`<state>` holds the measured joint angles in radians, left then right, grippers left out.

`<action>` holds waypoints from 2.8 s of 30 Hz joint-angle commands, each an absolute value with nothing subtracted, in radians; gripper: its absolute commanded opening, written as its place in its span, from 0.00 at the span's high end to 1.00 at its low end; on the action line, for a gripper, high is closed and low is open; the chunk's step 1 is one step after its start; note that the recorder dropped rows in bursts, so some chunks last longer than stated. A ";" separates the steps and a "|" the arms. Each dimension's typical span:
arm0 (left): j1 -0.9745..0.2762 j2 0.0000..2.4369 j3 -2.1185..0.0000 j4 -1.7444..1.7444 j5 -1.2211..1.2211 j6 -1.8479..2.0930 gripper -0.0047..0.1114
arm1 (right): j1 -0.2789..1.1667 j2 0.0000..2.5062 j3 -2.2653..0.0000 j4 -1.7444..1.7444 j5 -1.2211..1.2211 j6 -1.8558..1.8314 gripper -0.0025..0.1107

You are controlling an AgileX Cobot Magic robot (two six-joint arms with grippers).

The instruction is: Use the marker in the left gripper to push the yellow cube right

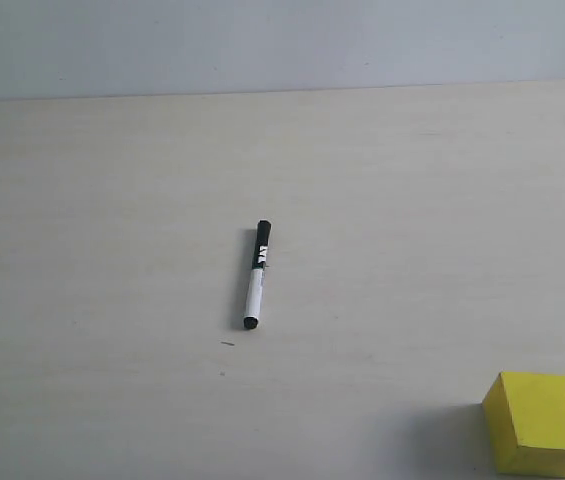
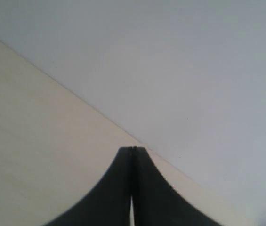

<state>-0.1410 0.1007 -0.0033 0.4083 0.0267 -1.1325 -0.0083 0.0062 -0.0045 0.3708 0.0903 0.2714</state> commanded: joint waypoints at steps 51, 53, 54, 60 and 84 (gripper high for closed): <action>-0.100 0.000 0.000 -0.007 0.164 0.041 0.96 | -0.013 0.000 0.000 0.366 0.088 0.263 0.98; -0.100 0.000 0.000 -0.007 0.164 0.043 0.96 | -0.013 0.000 0.000 0.366 0.088 0.263 0.98; -0.100 0.000 0.000 -0.007 0.164 0.045 0.96 | -0.013 0.000 0.000 0.366 0.088 0.263 0.98; -0.100 0.000 0.000 -0.007 0.164 0.045 0.96 | -0.013 0.000 0.000 0.366 0.088 0.263 0.98; -0.100 0.000 0.000 -0.007 0.164 0.045 0.96 | -0.013 0.000 0.000 0.366 0.088 0.263 0.98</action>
<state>-0.1034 0.0067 -0.0033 -0.0070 0.1649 0.0485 -0.0083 0.0062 -0.0045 0.3708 0.0903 0.2714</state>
